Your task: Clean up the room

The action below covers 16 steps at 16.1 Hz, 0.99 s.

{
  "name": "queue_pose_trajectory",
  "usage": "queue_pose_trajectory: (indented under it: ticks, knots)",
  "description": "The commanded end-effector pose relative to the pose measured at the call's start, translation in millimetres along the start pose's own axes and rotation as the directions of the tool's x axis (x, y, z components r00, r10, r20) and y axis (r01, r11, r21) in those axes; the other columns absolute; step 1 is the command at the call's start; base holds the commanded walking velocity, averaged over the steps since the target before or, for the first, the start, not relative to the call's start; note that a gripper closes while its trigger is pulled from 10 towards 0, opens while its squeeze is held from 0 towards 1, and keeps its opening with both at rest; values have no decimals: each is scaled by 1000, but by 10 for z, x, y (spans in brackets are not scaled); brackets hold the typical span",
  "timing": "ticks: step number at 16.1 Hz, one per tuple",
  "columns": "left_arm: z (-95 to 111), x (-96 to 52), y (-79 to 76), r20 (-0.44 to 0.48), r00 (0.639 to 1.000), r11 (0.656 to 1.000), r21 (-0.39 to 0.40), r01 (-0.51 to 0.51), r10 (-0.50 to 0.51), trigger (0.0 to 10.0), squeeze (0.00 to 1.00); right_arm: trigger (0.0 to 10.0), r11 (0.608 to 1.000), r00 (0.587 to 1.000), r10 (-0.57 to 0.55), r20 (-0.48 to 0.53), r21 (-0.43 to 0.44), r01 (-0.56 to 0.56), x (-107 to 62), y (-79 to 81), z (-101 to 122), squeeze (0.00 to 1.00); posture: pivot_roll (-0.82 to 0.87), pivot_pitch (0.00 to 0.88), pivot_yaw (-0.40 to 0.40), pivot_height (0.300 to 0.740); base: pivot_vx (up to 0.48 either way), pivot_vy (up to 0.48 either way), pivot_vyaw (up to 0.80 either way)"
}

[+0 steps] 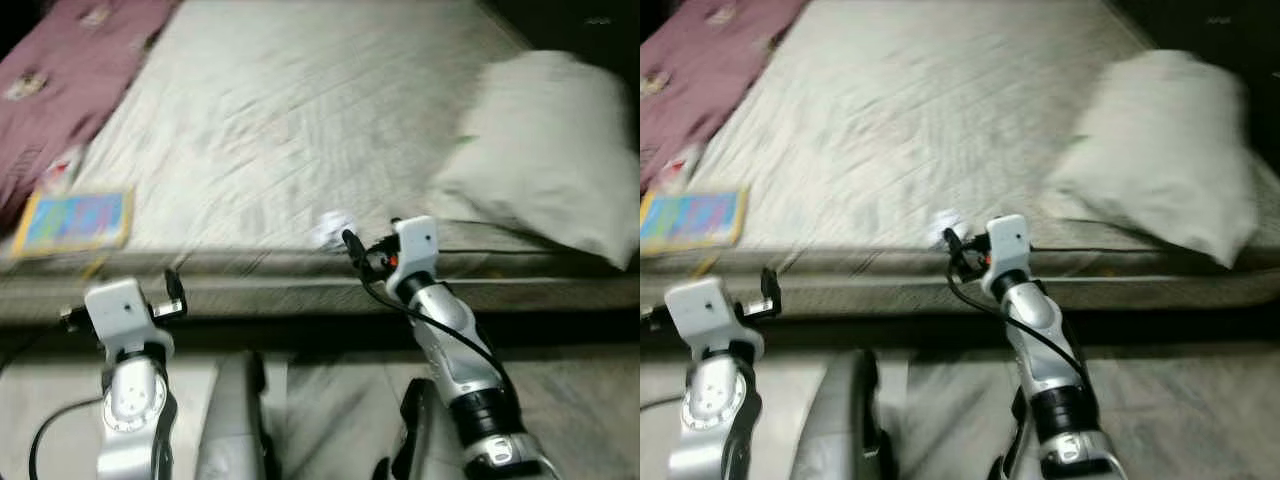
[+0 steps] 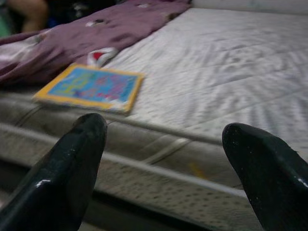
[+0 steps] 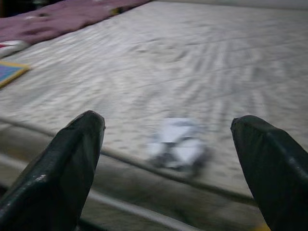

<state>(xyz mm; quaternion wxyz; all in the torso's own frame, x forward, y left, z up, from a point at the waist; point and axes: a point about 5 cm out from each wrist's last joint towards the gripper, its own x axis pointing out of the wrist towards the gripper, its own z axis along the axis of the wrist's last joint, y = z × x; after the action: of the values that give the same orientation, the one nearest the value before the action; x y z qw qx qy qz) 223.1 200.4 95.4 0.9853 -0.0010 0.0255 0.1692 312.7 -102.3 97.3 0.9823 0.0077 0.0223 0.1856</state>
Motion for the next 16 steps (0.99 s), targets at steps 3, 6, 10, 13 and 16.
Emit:
queue_pose_trajectory:
  ticks: [3,6,10,13,16]
  knots:
    - [25,7,-36,7,1000,1000,-6,9,-9,10000,0,10000,1000,1000,1,8,-26,0,4,-28,25,0,-1,55,-23,546,0,0,267]
    - [22,3,-40,4,1000,1000,-13,15,-15,10000,0,10000,1000,1000,-14,7,-16,14,2,-51,23,0,-5,61,-23,546,0,0,0]
    - [39,-13,-99,19,998,997,-47,68,-67,10000,0,10000,1000,1000,-18,2,-16,18,3,-64,19,0,-8,73,-31,546,158,0,0]
    - [38,-10,-103,17,997,996,-49,73,-72,10000,0,10000,1000,1000,-21,-3,-13,21,13,-60,7,0,-6,71,-32,546,333,0,0]
    - [39,-4,-98,17,997,996,-50,79,-79,10000,0,10000,1000,1000,-22,0,-8,22,25,-48,9,0,-6,76,-28,546,274,0,0]
